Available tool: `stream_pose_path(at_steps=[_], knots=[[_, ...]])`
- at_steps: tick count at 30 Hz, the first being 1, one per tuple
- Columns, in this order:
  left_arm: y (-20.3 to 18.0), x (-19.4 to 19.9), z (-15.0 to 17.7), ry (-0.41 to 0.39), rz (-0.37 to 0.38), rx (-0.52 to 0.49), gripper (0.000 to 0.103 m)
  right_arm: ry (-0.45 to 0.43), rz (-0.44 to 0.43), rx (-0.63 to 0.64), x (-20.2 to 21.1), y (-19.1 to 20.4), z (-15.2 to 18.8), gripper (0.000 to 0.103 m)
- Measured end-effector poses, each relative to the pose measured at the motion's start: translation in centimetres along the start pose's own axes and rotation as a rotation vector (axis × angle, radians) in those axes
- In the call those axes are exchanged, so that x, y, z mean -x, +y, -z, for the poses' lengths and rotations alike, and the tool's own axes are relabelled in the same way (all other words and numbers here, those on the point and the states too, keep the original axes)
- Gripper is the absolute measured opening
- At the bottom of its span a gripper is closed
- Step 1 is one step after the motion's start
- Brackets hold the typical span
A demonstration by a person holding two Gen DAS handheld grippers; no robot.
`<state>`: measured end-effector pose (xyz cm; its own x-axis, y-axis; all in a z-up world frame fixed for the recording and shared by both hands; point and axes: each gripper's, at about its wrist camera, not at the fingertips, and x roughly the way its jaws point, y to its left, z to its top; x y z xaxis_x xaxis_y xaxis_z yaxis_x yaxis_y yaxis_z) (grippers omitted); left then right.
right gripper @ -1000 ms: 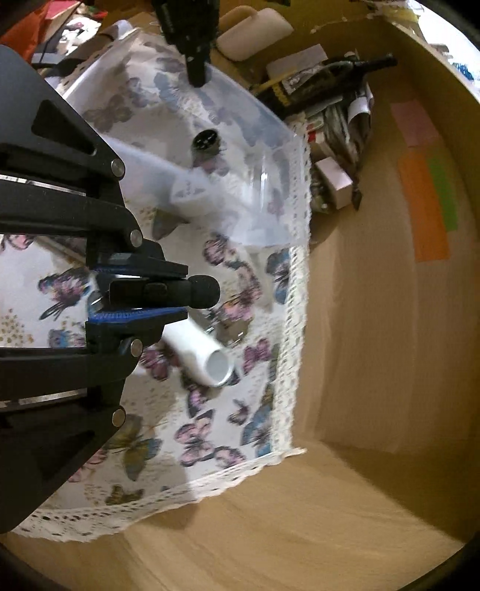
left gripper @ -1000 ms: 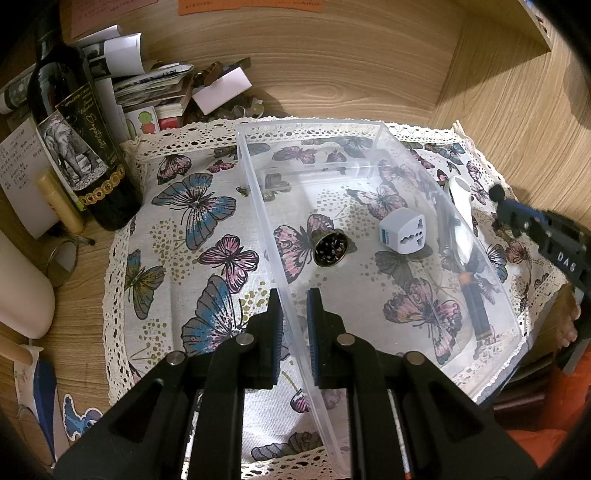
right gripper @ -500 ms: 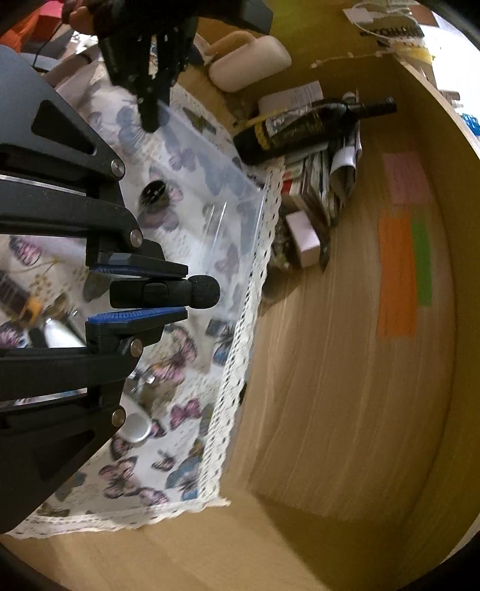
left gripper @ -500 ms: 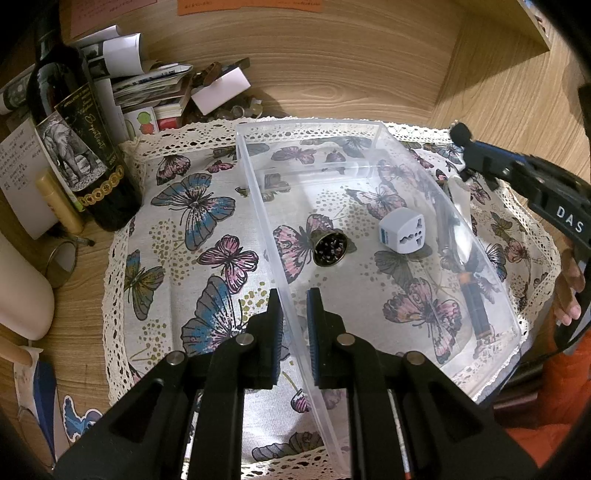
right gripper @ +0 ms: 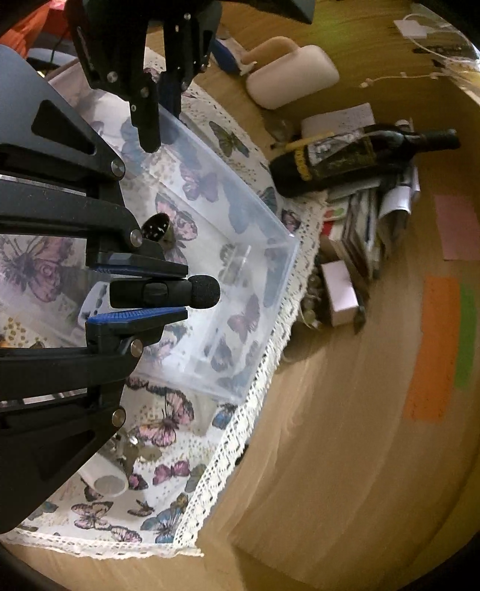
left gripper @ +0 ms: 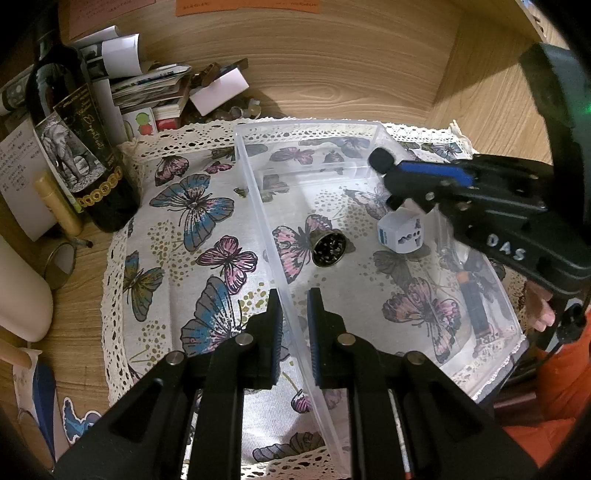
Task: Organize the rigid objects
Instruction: 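Carry the black T-shaped plug into the box and release it, then grasp the small black USB dongle with the right tool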
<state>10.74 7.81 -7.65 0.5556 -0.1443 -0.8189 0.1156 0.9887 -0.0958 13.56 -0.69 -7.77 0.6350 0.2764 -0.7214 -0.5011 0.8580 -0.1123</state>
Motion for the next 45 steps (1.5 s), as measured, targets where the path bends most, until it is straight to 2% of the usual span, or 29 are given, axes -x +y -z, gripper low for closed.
stream_pose_path(at_steps=[6,9,17,25,30,37,45], knots=[[0.0,-0.1,-0.1,0.000,0.007,0.003,0.013,0.064,-0.033,-0.011,-1.6,-0.1,0.0,0.014],[0.0,-0.1,-0.1,-0.001,0.007,0.002,0.013,0.070,-0.035,-0.021,-1.7,-0.2,0.1,0.018],[0.0,-0.1,-0.1,-0.001,0.007,0.002,0.013,0.017,-0.011,-0.020,0.2,-0.5,0.0,0.029],[0.1,0.0,0.0,-0.001,0.008,0.002,0.013,-0.059,0.055,-0.040,3.2,-1.2,0.3,0.050],[0.0,0.0,0.0,-0.001,0.008,0.001,0.013,-0.093,0.112,-0.080,5.2,-2.6,1.3,0.059],[0.1,0.0,0.1,-0.003,0.007,-0.002,0.013,-0.051,0.198,-0.155,6.2,-5.4,3.9,0.060],[0.2,0.0,0.1,-0.003,0.006,-0.003,0.013,0.032,0.230,-0.221,5.2,-7.2,7.2,0.060]])
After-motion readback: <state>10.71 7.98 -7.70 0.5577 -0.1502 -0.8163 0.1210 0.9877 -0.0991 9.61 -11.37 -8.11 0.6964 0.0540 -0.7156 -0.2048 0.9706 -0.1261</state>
